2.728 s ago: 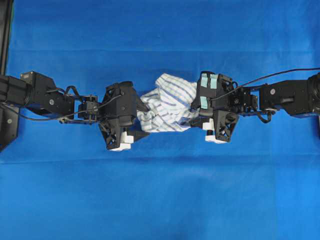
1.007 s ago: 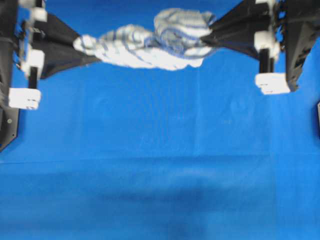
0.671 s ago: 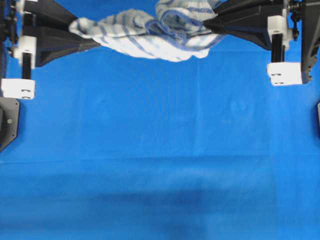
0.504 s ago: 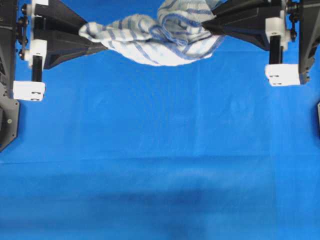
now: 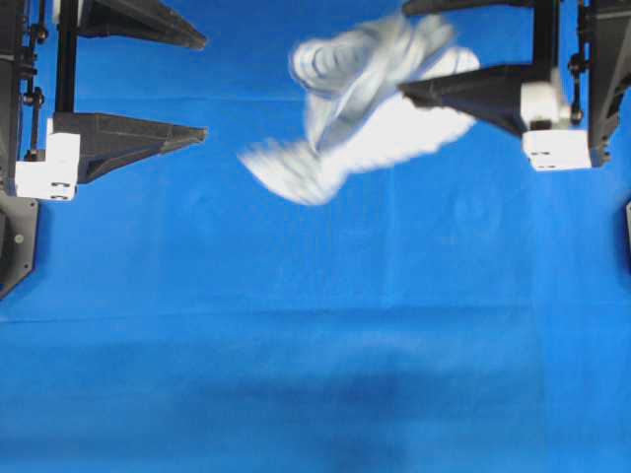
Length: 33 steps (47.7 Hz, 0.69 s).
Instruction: Lift the towel with both arms.
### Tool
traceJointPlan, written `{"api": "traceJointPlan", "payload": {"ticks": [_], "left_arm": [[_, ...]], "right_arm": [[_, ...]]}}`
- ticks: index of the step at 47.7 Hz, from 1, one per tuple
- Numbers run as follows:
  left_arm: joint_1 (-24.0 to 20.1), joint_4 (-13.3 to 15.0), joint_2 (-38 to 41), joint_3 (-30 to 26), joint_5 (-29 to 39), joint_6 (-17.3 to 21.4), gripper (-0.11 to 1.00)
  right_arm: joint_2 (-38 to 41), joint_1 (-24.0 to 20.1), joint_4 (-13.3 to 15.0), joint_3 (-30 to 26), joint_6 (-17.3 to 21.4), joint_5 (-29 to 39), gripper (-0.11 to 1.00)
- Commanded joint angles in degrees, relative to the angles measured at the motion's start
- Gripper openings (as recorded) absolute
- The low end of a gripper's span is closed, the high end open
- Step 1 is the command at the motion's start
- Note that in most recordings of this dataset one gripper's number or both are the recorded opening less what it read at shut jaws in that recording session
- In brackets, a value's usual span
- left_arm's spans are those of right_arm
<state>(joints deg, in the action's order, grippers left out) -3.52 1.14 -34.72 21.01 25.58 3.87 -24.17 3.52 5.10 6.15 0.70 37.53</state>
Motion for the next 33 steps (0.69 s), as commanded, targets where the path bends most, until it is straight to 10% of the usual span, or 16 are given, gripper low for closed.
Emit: {"api": "traceJointPlan", "payload": {"ticks": [1, 33], "left_arm": [[0.18, 0.09, -0.35, 0.26, -0.44, -0.09, 0.88], [1.85, 0.18, 11.34, 17.23, -26.1, -0.09, 0.89]], "right_arm": [[-0.35, -0.09, 0.18, 0.09, 0.26, -0.18, 0.67], [-0.7, -0.09, 0.09, 22.76, 4.31, -11.07, 0.65]]}}
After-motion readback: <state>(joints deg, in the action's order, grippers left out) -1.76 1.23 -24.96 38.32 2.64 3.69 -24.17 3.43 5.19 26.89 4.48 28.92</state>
